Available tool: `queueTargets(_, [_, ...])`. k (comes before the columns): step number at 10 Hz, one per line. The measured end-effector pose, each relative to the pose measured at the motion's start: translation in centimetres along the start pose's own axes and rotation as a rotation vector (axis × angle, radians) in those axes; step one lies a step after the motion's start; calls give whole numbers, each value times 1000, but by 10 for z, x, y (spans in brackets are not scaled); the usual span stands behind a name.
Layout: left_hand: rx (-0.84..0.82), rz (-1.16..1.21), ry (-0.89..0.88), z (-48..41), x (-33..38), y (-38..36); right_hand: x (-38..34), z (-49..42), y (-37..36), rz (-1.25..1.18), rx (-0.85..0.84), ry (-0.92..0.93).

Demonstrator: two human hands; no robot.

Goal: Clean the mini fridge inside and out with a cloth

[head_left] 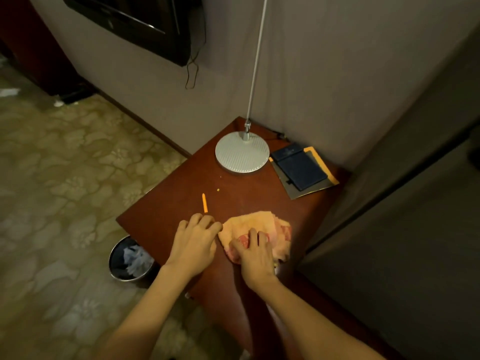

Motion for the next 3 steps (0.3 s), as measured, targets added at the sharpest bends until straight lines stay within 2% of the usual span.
queueTargets(1, [-41,-25,16,9,-5,-7,-5,8,2,-54,-15,-42])
queueTargets(2, [-43,-30,34,14,-9,-4,-6,7,7,-32,-25,15])
queueTargets(3, [15,-7,32,11,-8,12,-10,8,30,-64,-30,32])
Point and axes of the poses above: each hand's wrist, its own z-axis away from the middle knuckle, its own y-axis out of the back of the hand, x = y × z, the point moved 8 cm from there along -z, towards the middle knuckle, and after that the axes turned 5 degrees about -z, right-handed, at the moved point
